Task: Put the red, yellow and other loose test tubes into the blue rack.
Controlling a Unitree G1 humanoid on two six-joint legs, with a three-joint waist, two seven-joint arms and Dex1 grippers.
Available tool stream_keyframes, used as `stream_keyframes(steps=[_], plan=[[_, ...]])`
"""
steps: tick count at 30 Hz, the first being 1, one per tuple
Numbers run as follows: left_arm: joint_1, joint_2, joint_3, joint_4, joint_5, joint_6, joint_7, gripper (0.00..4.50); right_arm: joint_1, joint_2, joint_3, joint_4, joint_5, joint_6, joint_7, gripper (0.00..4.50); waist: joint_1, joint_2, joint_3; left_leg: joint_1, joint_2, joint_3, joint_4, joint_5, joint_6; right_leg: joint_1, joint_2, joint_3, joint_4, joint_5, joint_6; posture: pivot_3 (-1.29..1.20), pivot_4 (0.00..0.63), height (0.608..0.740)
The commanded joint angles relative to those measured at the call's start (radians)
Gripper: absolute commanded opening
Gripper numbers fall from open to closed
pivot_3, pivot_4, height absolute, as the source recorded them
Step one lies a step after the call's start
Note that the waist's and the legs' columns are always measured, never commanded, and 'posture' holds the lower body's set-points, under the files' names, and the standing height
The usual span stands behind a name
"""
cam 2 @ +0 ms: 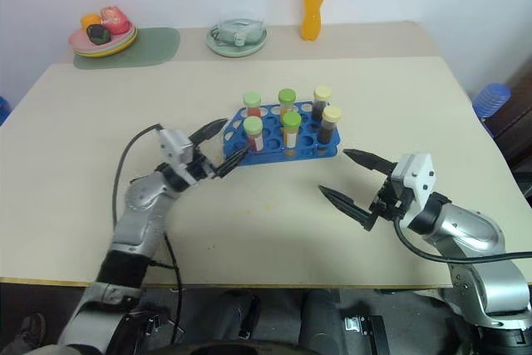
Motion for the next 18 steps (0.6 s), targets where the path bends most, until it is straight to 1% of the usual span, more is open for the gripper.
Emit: stream_keyframes(steps=[1, 2, 4, 9, 13, 18], plan=[[0.085, 0.097, 0.078, -0.131, -0.124, 0.095, -0.086, 4.17, 0.030, 0.000, -0.062, 0.022, -0.001, -0.033, 0.013, 4.50, -0.001, 0.000, 0.000, 0.000, 0.000, 0.000, 0.000, 0.000, 0.000, 0.000, 0.000, 0.000, 0.000, 0.000, 0.000, 0.00, 0.150, 0.740], [0.116, 0.131, 0.095, -0.160, -0.154, 0.135, -0.102, 4.17, 0.042, 0.000, -0.076, 0.027, 0.000, -0.035, 0.014, 4.50, -0.001, 0.000, 0.000, 0.000, 0.000, 0.000, 0.000, 0.000, 0.000, 0.000, 0.000, 0.000, 0.000, 0.000, 0.000, 0.00, 0.150, 0.740], [0.151, 0.169, 0.116, -0.200, -0.180, 0.187, -0.099, 4.17, 0.063, 0.001, -0.096, 0.033, 0.001, -0.040, 0.019, 4.50, 0.000, 0.001, 0.000, 0.000, 0.000, 0.000, -0.001, 0.000, 0.000, 0.000, 0.000, 0.000, 0.000, 0.000, 0.000, 0.00, 0.150, 0.740], [0.251, 0.245, 0.185, -0.273, -0.209, 0.232, -0.118, 4.17, 0.152, 0.011, -0.162, 0.039, 0.001, -0.057, 0.026, 4.50, 0.002, 0.001, 0.000, 0.001, 0.000, 0.000, 0.000, 0.000, 0.000, 0.002, 0.000, 0.000, -0.001, 0.000, 0.000, 0.00, 0.150, 0.740], [0.277, 0.267, 0.205, -0.287, -0.209, 0.245, -0.122, 4.17, 0.200, 0.032, -0.173, 0.030, -0.007, -0.073, 0.016, 4.50, 0.001, 0.001, 0.000, 0.004, 0.000, 0.000, -0.002, 0.000, 0.000, 0.003, 0.000, 0.000, -0.001, 0.000, 0.000, 0.00, 0.150, 0.740], [0.279, 0.283, 0.194, -0.293, -0.202, 0.270, -0.136, 4.17, 0.212, 0.044, -0.163, 0.013, -0.017, -0.073, 0.002, 4.50, 0.001, 0.001, 0.000, 0.008, 0.000, 0.000, -0.003, -0.001, 0.001, 0.008, 0.000, 0.000, -0.001, 0.000, 0.000, 0.00, 0.150, 0.740]])
